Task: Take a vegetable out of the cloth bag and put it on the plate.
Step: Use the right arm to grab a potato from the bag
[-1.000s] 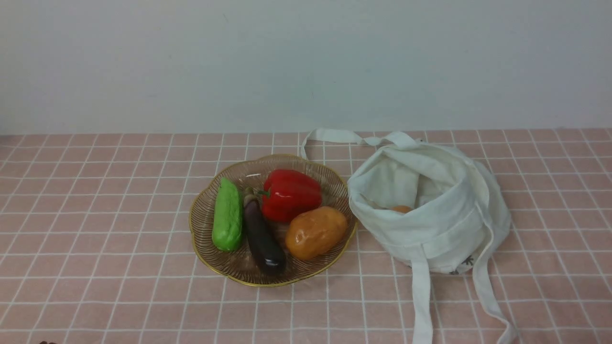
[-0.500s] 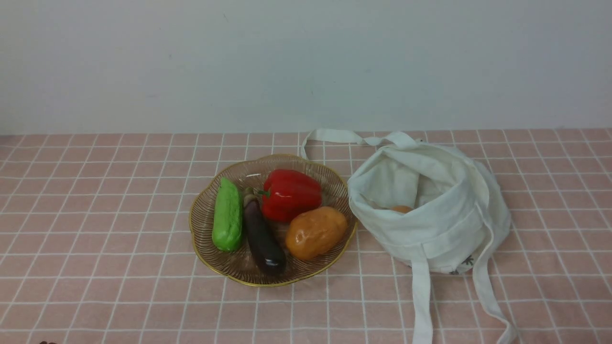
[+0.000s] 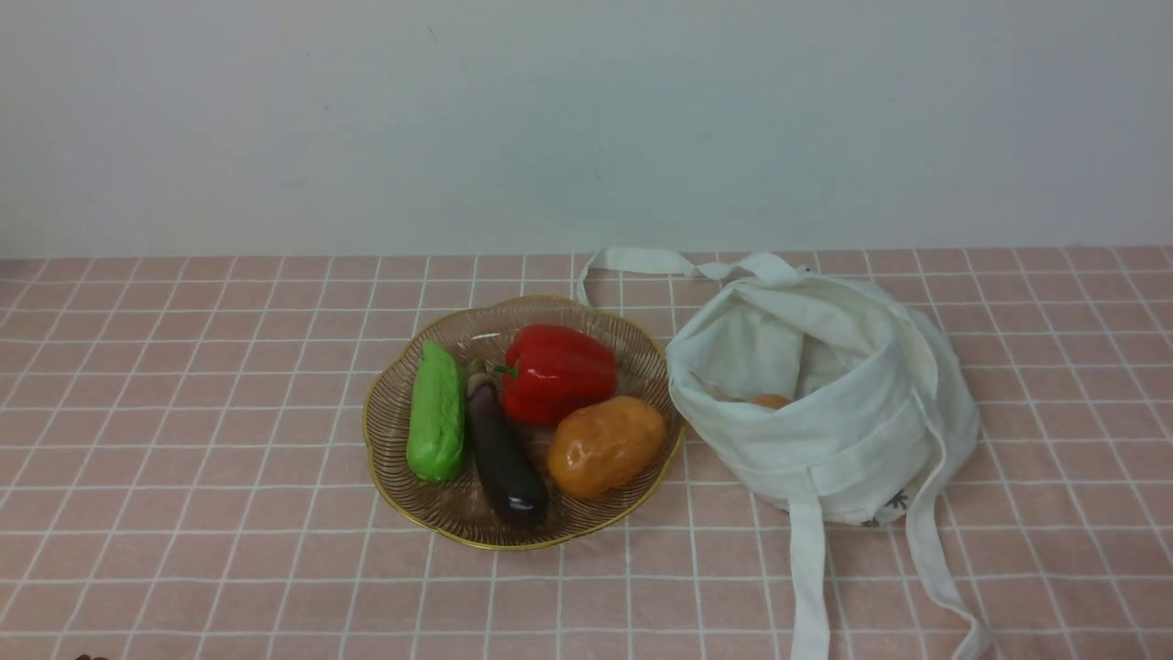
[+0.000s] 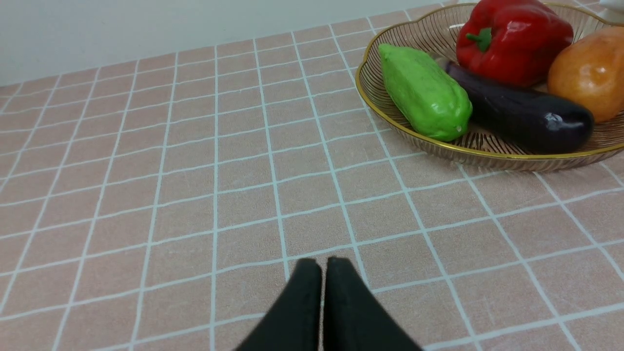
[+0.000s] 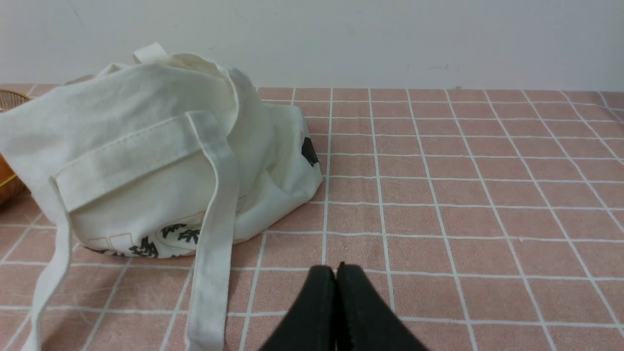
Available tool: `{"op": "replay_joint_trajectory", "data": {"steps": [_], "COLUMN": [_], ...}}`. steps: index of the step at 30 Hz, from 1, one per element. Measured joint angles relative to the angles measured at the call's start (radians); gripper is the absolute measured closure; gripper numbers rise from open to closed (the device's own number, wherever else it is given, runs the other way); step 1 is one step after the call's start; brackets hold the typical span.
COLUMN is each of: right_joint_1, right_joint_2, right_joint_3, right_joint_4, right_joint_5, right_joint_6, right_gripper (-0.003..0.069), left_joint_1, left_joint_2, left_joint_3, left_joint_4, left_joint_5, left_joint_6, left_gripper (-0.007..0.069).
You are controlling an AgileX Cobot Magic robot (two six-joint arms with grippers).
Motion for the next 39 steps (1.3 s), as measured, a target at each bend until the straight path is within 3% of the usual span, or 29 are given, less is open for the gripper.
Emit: {"op": "replay_joint_trajectory", "data": {"steps": [8,12,13,18,21,27,31,33,39], "right_joint_1": [0.0,0.0,0.0,0.0,0.0,0.008,0.01,0.01,0.012], "right_joint_2": [0.0,0.0,0.0,0.0,0.0,0.0,0.125,0.252,0.735], "right_joint_3": [0.004,0.011,0.011,0.011,0.011,-0.055,-0.298,-0.42,-0.761], "right_joint_4": [0.036,0.235,0.398,0.711,0.766,0.785,0.771,0.737,0.692], "right_joint_5": [-0.03,-0.07,-0.079,-0.094,-0.106,-0.11,-0.122,-0.063,0.252], "right_joint_6": [0.018,0.114,0.198,0.3,0.298,0.083,-0.194,-0.308,-0.464], "right_gripper": [0.0673,0.0673,0.0673,0.0673,0.0673,0.0673,0.0673,0.0673,0.0673], "left_joint_1": [0.0,0.0,0.0,0.0,0.0,0.0,0.0,0.0,0.0], "left_joint_2": [0.0,0.0,0.0,0.0,0.0,0.0,0.0,0.0,0.0], "left_joint_3": [0.0,0.0,0.0,0.0,0.0,0.0,0.0,0.0,0.0], "left_joint_4": [0.0,0.0,0.0,0.0,0.0,0.0,0.0,0.0,0.0], "left_joint_5": [0.0,0.0,0.0,0.0,0.0,0.0,0.0,0.0,0.0], "left_joint_6": [0.0,0.0,0.0,0.0,0.0,0.0,0.0,0.0,0.0], "left_gripper": [0.0629,0.0629,0.0629,0.0629,0.0629,0.0629,0.0629,0.0629,0.0629]}}
